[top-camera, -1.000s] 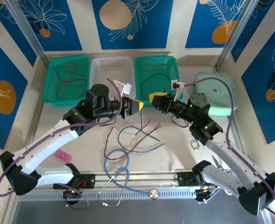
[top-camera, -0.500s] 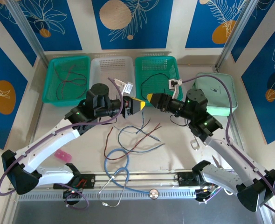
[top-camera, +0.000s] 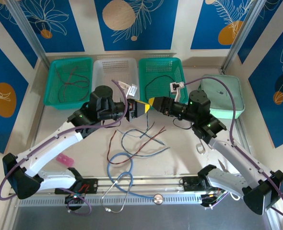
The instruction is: Untangle the cables
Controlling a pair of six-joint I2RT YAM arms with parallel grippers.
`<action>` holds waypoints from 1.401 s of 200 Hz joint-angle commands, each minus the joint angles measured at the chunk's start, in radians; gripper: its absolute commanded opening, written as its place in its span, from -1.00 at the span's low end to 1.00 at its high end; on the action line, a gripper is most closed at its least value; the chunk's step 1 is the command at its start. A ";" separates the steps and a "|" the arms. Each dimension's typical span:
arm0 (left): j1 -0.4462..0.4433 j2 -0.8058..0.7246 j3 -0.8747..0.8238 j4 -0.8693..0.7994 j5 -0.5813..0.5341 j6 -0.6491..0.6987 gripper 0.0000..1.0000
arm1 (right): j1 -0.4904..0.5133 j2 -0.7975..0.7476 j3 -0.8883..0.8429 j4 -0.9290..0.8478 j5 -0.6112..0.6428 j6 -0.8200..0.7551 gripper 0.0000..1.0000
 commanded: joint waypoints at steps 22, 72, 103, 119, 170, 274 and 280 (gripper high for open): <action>0.013 0.003 -0.013 0.035 0.028 -0.015 -1.00 | 0.004 -0.008 0.021 0.019 -0.021 0.005 -0.20; 0.017 0.002 -0.017 0.037 0.027 -0.020 -1.00 | 0.003 -0.008 0.024 0.025 -0.041 0.020 -0.11; 0.020 0.000 -0.017 0.035 0.030 -0.021 -1.00 | -0.003 -0.015 0.003 0.042 -0.046 0.043 -0.11; 0.022 -0.002 -0.016 0.035 0.030 -0.022 -1.00 | -0.004 -0.014 -0.001 0.037 -0.049 0.043 -0.11; 0.038 -0.004 -0.007 0.050 0.036 -0.054 -1.00 | -0.012 -0.048 -0.034 -0.035 0.008 -0.029 -0.13; 0.059 0.015 0.004 0.027 0.027 -0.088 -1.00 | 0.015 -0.172 -0.116 0.042 -0.073 -0.365 -0.07; 0.059 0.016 0.005 0.026 0.028 -0.088 -1.00 | 0.026 -0.166 -0.110 0.042 -0.069 -0.376 -0.07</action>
